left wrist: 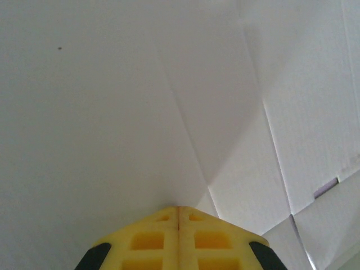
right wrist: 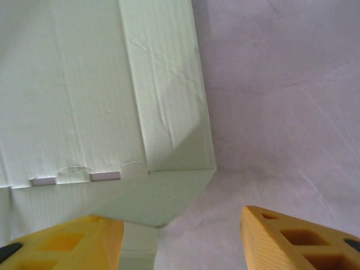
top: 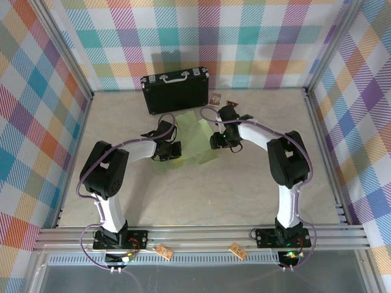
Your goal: Fold the paper box
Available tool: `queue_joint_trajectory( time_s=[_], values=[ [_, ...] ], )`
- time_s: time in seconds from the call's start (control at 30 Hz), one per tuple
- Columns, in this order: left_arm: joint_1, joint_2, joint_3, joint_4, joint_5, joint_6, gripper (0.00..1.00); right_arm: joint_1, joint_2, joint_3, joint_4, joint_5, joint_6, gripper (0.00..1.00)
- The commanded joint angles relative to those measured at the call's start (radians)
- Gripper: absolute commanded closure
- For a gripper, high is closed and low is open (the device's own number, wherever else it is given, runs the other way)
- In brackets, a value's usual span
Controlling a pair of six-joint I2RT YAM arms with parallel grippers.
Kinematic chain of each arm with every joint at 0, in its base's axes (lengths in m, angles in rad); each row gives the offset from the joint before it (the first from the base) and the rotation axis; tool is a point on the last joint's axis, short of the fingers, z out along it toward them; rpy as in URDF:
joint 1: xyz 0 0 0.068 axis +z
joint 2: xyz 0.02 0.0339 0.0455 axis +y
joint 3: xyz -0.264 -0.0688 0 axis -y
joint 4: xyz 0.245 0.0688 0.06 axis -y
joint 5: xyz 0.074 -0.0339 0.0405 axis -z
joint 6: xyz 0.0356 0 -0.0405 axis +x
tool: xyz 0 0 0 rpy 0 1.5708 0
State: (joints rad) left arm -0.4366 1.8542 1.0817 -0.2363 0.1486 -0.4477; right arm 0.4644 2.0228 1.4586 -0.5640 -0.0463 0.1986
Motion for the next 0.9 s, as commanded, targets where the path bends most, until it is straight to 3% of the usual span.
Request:
queue_joint_trajectory(
  time_s=[0.0, 0.27, 0.4, 0.57, 0.73, 0.87],
  values=[
    [-0.011, 0.061, -0.016, -0.115, 0.01, 0.019, 1.0, -0.008, 0.059, 0.064, -0.04, -0.017, 0.002, 0.43],
    [-0.01, 0.064, -0.014, -0.113, 0.027, 0.016, 1.0, -0.018, 0.114, 0.167, -0.081, -0.021, -0.022, 0.43],
    [-0.013, 0.05, -0.017, -0.115, 0.045, 0.015, 1.0, -0.019, 0.025, 0.073, 0.011, -0.104, -0.033, 0.42],
    [-0.027, -0.03, -0.057, -0.135, 0.043, 0.006, 0.99, -0.018, -0.092, -0.041, 0.044, -0.111, -0.024, 0.36],
    [-0.054, -0.174, -0.218, -0.115, 0.072, -0.018, 0.99, -0.018, -0.213, -0.19, 0.085, -0.153, -0.001, 0.35],
    [-0.085, -0.339, -0.287, -0.212, 0.032, -0.008, 0.97, -0.018, -0.288, -0.297, 0.1, -0.174, 0.027, 0.35]
  ],
)
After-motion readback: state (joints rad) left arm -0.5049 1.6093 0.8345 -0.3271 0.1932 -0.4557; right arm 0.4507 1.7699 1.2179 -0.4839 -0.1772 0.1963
